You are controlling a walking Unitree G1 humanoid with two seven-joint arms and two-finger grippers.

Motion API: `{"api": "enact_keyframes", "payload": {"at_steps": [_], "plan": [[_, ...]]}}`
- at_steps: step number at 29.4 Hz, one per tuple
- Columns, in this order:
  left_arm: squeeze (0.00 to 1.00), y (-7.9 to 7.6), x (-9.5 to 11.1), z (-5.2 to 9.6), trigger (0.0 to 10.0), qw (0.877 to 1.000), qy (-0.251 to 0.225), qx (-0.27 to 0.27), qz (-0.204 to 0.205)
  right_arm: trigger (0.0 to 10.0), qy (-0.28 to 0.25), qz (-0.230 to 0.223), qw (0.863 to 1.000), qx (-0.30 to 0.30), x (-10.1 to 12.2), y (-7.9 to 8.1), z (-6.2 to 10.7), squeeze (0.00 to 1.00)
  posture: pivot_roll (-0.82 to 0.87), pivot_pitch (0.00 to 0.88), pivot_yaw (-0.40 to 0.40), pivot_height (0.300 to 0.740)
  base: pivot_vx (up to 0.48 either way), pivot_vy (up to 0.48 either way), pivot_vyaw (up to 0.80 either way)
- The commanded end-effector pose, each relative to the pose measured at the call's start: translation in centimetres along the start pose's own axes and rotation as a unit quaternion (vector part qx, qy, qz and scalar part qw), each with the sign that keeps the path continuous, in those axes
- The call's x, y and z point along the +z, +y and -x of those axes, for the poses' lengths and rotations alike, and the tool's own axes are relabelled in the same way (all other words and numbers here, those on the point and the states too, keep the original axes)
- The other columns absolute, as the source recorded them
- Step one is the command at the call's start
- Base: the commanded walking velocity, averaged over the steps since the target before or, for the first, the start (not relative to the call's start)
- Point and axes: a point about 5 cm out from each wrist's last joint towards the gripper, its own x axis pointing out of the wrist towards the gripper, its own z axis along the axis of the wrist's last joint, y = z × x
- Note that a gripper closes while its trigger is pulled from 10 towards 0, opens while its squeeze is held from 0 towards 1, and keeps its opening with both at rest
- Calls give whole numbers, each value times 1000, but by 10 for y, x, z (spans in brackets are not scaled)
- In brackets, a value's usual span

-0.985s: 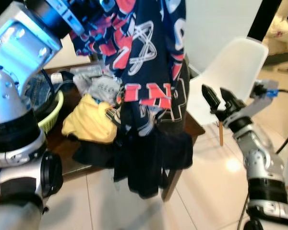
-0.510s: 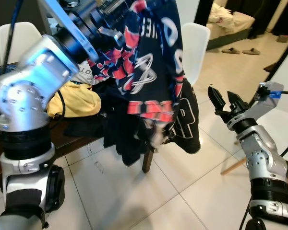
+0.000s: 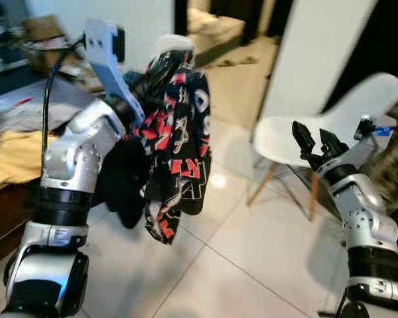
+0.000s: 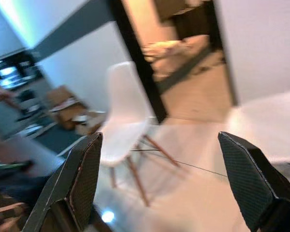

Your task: Hang hanger

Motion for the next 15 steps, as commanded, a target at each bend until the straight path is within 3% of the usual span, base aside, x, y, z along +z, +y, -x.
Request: {"api": "enact_keyframes", "payload": {"at_steps": [1, 8, 11, 13, 15], "plan": [[0, 10, -10, 5, 10000, 999, 12, 31, -31, 10000, 0, 6, 1000, -5, 1, 0, 2, 0, -10, 79, -2, 740, 0, 0, -675], [0, 12, -25, 10, 10000, 998, 17, 43, -50, 10000, 0, 7, 1000, 8, -1, 6, 1, 0, -14, 83, -6, 740, 0, 0, -675], [0, 5, -16, 13, 10000, 999, -14, -9, -41, 10000, -8, -10, 996, 88, 2, 25, 4, 0, -16, 85, -6, 740, 0, 0, -225], [0, -2, 0, 16, 10000, 996, -52, -63, -24, 10000, 6, -2, 983, 182, 0, 45, 11, 0, -15, 85, -7, 740, 0, 0, 0], [0, -4, 5, 17, 10000, 994, -66, -80, -23, 10000, 12, 0, 977, 212, -1, 51, 14, 0, -15, 85, -7, 740, 0, 0, 0]]}}
